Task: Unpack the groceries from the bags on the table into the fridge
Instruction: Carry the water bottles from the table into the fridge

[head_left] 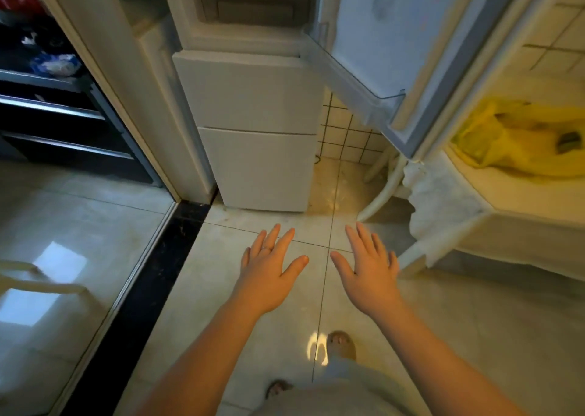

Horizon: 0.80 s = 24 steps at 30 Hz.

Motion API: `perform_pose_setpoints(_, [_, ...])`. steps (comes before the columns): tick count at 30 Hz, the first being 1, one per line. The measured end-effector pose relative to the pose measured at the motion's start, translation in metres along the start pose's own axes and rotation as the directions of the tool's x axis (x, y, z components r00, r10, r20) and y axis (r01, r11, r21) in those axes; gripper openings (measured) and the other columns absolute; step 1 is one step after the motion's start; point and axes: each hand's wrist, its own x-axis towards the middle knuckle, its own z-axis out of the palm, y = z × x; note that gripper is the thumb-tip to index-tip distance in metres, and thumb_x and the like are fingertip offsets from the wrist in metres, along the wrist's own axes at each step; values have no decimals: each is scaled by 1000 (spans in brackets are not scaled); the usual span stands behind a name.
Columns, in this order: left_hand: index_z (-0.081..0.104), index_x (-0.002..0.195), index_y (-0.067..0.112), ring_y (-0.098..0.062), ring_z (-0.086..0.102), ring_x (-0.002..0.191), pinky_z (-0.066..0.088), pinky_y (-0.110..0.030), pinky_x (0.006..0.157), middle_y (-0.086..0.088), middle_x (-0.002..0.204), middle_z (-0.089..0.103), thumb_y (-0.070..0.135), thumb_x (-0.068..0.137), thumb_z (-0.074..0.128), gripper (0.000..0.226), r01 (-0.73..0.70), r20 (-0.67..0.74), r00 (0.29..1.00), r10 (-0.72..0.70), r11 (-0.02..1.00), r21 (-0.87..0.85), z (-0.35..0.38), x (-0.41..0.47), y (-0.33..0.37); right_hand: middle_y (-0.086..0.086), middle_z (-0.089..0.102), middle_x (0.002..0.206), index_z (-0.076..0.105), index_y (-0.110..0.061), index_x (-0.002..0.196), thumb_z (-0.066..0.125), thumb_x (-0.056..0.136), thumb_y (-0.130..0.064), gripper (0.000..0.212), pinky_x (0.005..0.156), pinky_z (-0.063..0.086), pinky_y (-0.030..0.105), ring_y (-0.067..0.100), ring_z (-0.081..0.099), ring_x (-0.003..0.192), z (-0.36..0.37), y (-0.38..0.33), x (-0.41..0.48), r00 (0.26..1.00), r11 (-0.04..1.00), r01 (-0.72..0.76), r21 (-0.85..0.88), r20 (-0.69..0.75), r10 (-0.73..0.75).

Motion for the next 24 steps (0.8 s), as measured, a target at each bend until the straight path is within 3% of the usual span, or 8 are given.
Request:
perform_pose_setpoints(9, [12,157,43,-13,-8,154,3,-44,124,11,168,1,67,97,32,67,-165,69,984,162,986,38,87,34,129,-13,2,166,14,-38,157,30,99,-62,65,121,2,55,20,-1,153,-53,145,-24,983,988,-145,56,-108,150])
perform_pose_setpoints(16, [13,157,43,-13,-5,154,7,-46,125,12,167,2,66,98,33,67,-207,99,974,204,978,13,170,67,266,-12,6,166,15,-38,156,35,100,-58,63,120,4,55,21,5,153,-126,290,-17,973,981,-179,74,-137,187])
perform_pose_setpoints(24, [15,157,42,-13,-3,154,8,-43,124,11,167,4,66,98,34,67,-244,118,962,245,969,-31,247,103,399,-16,2,166,13,-39,157,33,99,-60,65,121,0,51,17,0,153,-198,429,-8,960,968,-237,80,-132,246])
